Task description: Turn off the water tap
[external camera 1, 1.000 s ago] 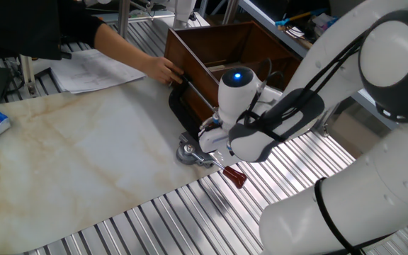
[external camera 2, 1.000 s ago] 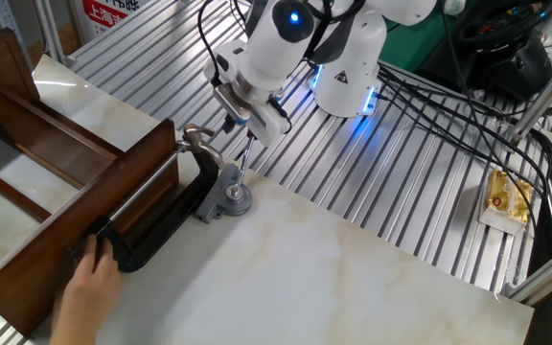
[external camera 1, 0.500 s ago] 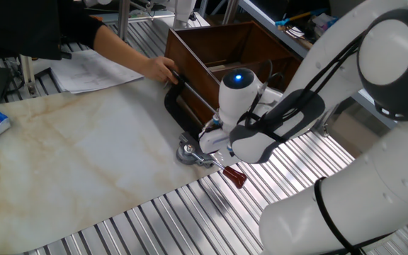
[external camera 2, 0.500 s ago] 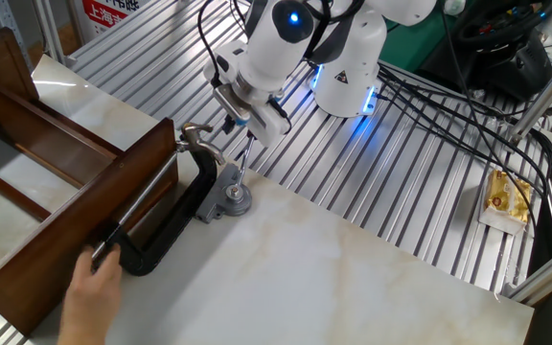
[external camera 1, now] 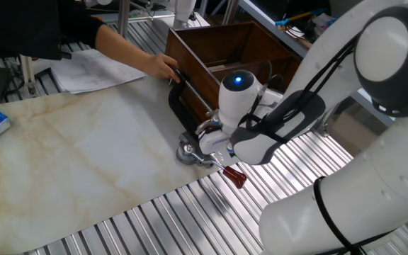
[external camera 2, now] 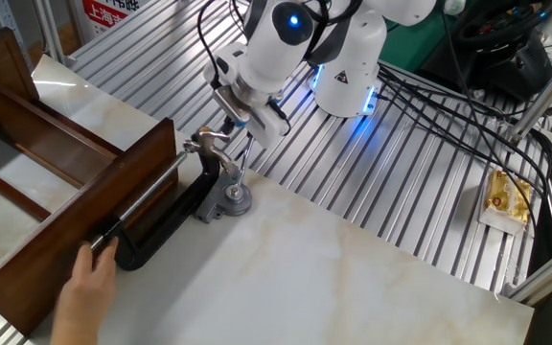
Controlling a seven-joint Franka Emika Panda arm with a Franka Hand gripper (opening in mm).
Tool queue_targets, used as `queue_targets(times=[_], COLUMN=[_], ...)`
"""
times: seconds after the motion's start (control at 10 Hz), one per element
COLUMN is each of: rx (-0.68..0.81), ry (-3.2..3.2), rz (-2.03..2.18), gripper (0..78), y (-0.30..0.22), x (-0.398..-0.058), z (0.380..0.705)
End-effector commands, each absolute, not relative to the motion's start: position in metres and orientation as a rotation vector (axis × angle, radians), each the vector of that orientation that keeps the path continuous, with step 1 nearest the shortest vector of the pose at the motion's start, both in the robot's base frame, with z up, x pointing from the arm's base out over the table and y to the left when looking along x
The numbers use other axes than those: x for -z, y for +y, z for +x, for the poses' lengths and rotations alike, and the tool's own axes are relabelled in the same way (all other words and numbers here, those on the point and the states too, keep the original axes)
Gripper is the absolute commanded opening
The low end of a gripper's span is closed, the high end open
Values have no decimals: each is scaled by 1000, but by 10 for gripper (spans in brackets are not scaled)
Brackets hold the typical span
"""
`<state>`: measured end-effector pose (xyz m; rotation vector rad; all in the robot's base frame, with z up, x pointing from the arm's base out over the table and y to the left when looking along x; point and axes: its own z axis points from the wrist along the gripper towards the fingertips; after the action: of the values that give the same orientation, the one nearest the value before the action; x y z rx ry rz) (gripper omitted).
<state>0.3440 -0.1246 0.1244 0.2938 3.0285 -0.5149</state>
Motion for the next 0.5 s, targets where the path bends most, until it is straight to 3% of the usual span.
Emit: queue_targets(times=[0.1,0.5], rx=[510,503], ry=[3016,3015], rz=[296,323], gripper=[0,0], y=[-128,-129], x=[-114,-110], z=[343,341])
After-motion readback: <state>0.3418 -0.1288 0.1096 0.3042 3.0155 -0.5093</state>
